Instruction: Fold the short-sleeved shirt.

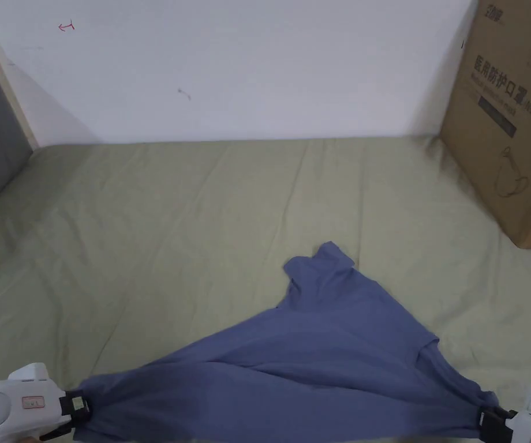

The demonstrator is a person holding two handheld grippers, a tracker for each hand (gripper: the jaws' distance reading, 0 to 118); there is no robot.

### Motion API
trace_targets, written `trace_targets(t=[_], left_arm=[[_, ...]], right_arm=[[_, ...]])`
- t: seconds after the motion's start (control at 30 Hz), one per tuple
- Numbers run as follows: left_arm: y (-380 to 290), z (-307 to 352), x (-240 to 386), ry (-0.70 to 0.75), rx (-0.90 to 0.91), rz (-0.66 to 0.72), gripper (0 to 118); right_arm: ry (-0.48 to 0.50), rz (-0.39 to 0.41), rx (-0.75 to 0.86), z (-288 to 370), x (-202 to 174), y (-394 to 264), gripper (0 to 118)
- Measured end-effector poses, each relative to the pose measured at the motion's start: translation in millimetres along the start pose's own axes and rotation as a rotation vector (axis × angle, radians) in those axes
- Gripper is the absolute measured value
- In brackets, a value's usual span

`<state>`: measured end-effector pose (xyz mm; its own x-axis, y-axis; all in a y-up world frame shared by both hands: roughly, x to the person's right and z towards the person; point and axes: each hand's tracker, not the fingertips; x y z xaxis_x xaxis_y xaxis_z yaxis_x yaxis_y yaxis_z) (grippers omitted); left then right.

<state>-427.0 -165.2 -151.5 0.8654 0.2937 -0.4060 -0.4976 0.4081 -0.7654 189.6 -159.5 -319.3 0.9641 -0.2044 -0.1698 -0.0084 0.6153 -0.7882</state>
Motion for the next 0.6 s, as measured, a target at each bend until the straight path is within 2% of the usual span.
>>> trace_targets(t=[0.23, 0.33, 0.43, 0.47, 0.53, 0.57, 0.6], left_arm=[[-32.5, 23.2, -6.3, 0.020, -0.029, -0.022, 6], [-39.3, 18.9, -3.7, 0.025, -0.051, -0.010, 6], [-40.2, 4.5, -1.1, 0.068, -0.076, 0.007, 7], [-38.7, -0.8, -4.6, 0.074, -0.086, 0.008, 13], [-39.5, -3.5, -2.2, 0.099, -0.090, 0.003, 43], [-40.0, -1.8, -0.3, 0.144, -0.075, -0.012, 60], [-40.7, 0.0, 0.8, 0.175, -0.060, -0.026, 82]], right_arm=[[-0.030, -0.020, -0.082, 6.5, 1.9, -34.5, 7], [-0.085, -0.029, -0.191, -11.3, -3.9, -41.9, 7], [-0.114, -0.028, -0.232, -29.5, -8.0, -47.2, 7], [-0.129, -0.018, -0.254, -33.6, -9.8, -49.3, 7], [-0.134, -0.018, -0.239, -42.8, -7.8, -47.7, 11], [-0.140, -0.012, -0.242, -41.9, -10.4, -44.5, 20], [-0.149, -0.001, -0.239, -38.9, -12.7, -41.6, 45]])
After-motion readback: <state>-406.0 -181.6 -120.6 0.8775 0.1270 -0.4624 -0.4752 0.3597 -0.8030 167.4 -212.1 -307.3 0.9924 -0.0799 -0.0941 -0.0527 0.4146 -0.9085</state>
